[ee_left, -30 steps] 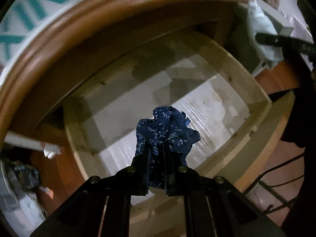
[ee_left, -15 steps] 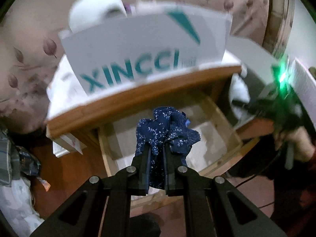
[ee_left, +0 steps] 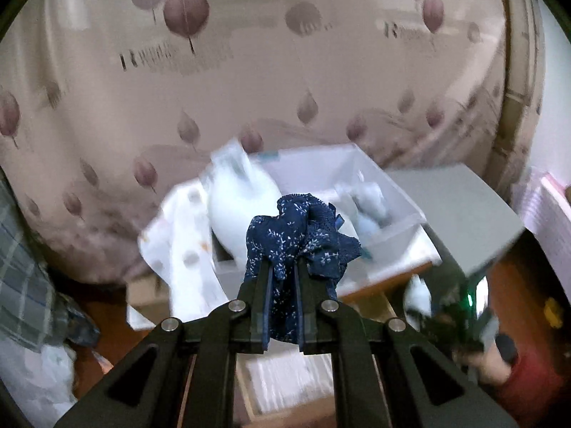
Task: Take underwear out of drawer
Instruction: 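Open the left tool to drop the dark blue cloth into the shoe box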
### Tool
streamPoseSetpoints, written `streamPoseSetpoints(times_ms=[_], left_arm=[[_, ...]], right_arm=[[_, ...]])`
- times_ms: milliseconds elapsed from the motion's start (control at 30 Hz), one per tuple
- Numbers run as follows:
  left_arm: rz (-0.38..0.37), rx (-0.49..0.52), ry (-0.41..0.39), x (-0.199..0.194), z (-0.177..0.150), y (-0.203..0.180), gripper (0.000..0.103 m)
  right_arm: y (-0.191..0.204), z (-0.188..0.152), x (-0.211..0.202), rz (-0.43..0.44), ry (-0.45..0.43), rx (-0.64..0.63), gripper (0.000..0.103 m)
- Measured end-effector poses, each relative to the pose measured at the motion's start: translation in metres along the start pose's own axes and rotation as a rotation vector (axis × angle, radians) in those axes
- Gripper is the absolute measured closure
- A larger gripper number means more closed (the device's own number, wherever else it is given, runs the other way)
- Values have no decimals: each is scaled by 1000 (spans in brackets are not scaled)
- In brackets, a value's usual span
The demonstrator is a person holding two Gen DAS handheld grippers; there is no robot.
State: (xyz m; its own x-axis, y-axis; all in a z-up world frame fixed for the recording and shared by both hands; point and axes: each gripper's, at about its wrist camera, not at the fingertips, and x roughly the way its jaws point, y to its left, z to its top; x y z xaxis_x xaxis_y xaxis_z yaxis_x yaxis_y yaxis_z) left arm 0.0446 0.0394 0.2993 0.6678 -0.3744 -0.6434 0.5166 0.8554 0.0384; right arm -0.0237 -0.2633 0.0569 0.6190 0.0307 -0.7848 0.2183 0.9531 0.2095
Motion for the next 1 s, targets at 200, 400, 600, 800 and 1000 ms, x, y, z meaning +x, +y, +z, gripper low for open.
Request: streamPoseSetpoints(times_ms=[200,400,600,800,1000], left_arm=[[-14,-5,-4,25,50,-5,94],[11,-98,70,71,62,-1,94],[8,-125,89,95,68,-6,94],[45,-128,108,115,75,-1,95],[63,-158,151,142,66,9,95]], right_arm=[[0,1,0,-3,-2,0,66],[-1,1,0,-18,-6,4,66],[4,0,1,-34,-7,-28,66],[3,0,1,-43,-9,-29,66],[3,1,2,-43,-8,-30,66]])
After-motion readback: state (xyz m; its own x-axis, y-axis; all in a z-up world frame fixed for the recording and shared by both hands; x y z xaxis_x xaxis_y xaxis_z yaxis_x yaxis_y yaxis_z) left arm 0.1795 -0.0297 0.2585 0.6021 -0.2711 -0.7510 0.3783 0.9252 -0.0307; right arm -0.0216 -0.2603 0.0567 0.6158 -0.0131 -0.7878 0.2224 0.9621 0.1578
